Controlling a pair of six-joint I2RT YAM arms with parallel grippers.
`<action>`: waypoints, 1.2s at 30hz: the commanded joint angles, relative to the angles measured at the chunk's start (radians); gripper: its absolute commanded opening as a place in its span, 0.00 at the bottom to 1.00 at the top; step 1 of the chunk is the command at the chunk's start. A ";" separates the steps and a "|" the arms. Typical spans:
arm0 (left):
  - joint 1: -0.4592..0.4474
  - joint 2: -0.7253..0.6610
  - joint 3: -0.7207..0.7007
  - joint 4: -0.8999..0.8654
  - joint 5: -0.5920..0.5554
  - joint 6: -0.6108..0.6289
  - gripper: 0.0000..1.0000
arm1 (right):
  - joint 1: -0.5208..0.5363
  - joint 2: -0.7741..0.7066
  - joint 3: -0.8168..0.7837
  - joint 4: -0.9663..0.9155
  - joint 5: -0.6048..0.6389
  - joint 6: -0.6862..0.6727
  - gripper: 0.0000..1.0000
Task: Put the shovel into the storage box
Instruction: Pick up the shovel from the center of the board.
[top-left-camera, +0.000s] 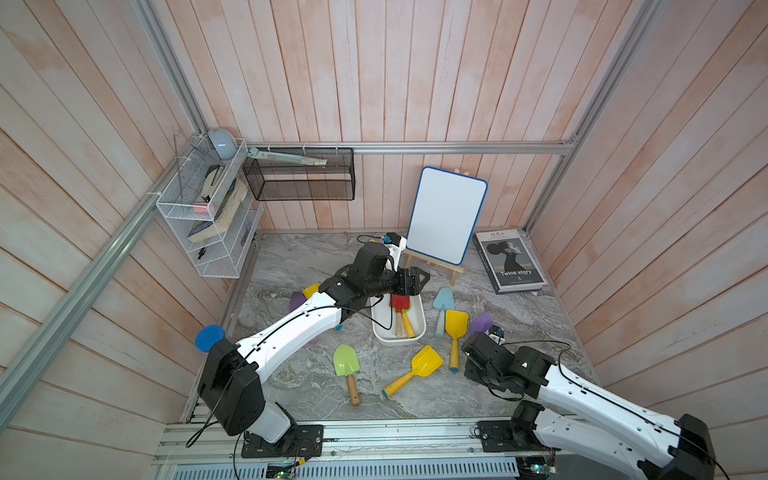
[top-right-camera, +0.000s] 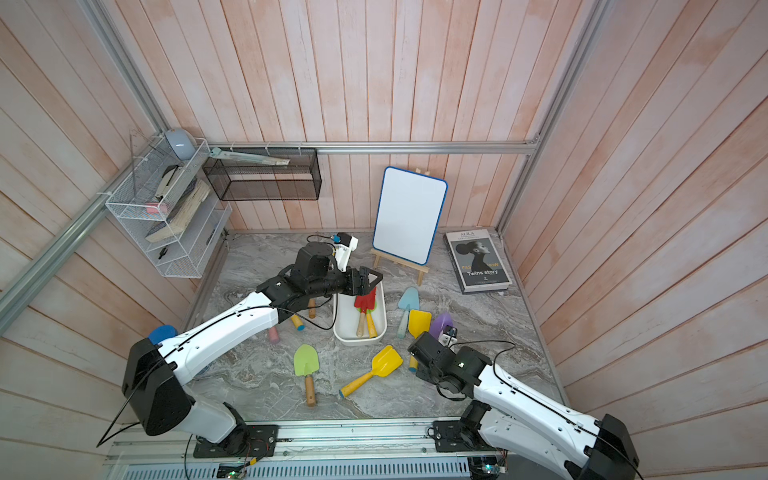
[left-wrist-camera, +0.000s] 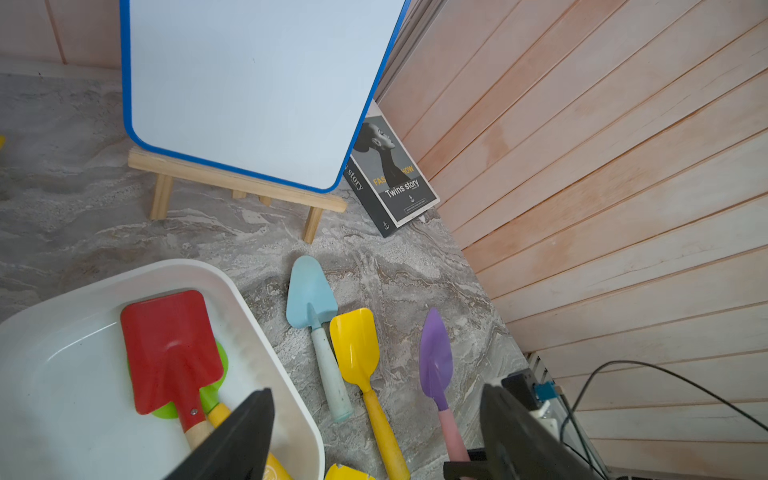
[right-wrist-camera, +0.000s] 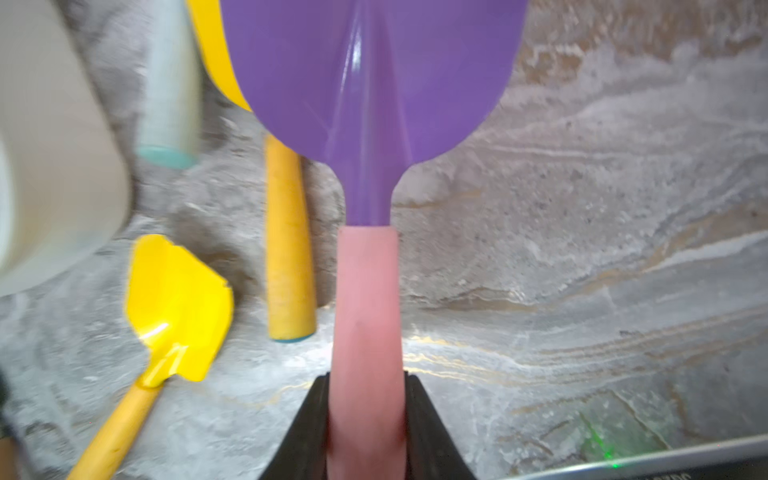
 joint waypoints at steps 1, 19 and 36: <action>-0.006 0.040 0.006 0.047 0.062 -0.014 0.83 | 0.004 -0.018 0.054 0.061 0.021 -0.157 0.00; -0.014 0.133 -0.012 0.114 0.121 0.002 0.69 | -0.054 0.152 0.179 0.388 -0.196 -0.458 0.00; -0.024 0.164 -0.001 0.086 0.086 -0.005 0.34 | -0.100 0.151 0.173 0.425 -0.255 -0.477 0.00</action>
